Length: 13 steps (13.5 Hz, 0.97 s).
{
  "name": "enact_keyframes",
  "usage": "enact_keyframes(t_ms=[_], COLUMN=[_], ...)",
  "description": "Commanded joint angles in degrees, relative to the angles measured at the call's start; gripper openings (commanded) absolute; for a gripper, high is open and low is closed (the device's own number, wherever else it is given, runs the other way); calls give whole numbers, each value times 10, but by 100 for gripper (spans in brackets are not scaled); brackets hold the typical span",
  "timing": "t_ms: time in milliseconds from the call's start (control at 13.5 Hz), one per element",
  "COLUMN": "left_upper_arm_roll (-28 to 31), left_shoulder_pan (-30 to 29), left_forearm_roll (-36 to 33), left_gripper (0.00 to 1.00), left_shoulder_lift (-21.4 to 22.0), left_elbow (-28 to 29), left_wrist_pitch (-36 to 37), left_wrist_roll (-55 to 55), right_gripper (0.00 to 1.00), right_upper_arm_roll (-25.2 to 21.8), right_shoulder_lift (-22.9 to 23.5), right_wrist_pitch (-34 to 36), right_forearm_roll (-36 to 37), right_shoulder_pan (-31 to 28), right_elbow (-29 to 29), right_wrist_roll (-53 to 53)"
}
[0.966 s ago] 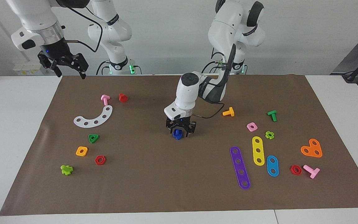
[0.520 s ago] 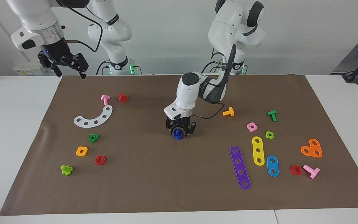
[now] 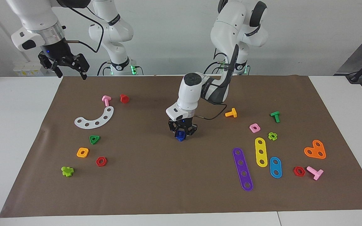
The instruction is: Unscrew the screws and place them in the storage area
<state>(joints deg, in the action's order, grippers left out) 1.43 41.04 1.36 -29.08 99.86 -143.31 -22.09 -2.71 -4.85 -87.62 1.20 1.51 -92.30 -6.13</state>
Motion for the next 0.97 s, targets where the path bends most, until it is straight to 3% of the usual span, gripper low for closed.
enact_keyframes(t_ms=[0,297,891], left_upper_arm_roll=[12,14,16], left_shoulder_pan=[12,14,7], left_forearm_roll=[-7,-9,-13], left_gripper=[22,18,17], left_shoulder_lift=[8,3,44], left_elbow=[0,-67,-65], left_wrist_pitch=[2,93,136], left_wrist_roll=[-15,-24,-29], right_gripper=[100,100,100], right_upper_arm_roll=[2,2,2], right_shoulder_lift=[-10,-10,-10], right_wrist_pitch=[-4,-4,-4], right_forearm_roll=[-2,-2,-2], right_shoulder_pan=[-3,-3,-3], right_elbow=[-8,-8,-8], right_wrist_roll=[15,15,15])
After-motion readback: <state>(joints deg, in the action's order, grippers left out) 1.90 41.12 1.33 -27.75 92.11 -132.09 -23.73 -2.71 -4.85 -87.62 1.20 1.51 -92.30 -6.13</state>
